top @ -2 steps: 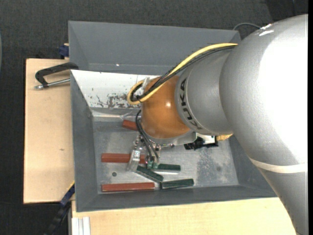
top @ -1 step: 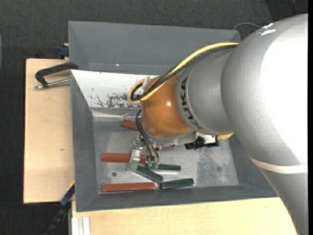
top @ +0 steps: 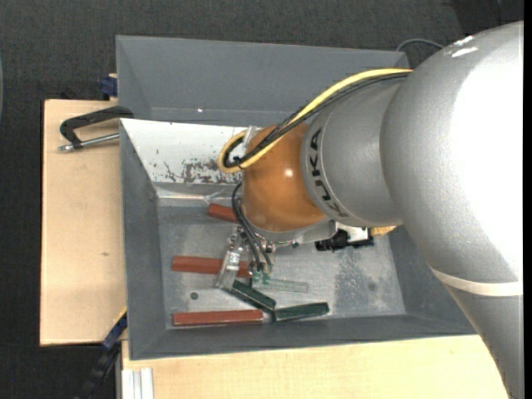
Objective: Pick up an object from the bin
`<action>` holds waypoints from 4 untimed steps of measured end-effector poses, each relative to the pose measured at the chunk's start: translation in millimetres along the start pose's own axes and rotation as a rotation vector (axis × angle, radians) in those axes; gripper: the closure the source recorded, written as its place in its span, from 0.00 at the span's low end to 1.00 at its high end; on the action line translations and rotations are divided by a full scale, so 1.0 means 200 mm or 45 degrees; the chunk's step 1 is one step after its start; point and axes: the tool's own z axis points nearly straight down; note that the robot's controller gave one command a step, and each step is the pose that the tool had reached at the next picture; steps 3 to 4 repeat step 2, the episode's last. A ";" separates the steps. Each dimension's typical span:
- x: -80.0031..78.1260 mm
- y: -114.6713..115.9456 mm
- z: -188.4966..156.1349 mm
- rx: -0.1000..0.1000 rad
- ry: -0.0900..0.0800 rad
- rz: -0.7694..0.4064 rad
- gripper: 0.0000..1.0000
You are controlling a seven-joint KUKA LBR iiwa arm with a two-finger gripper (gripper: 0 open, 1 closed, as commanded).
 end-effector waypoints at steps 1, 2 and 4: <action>0.01 0.00 -0.06 0.005 0.009 0.000 1.00; 0.01 0.00 -0.17 0.004 0.008 0.000 1.00; 0.01 0.00 -0.17 0.004 0.008 0.000 1.00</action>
Offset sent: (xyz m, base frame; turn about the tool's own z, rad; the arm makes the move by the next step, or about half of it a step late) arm 0.0000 -0.0001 0.0238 0.0000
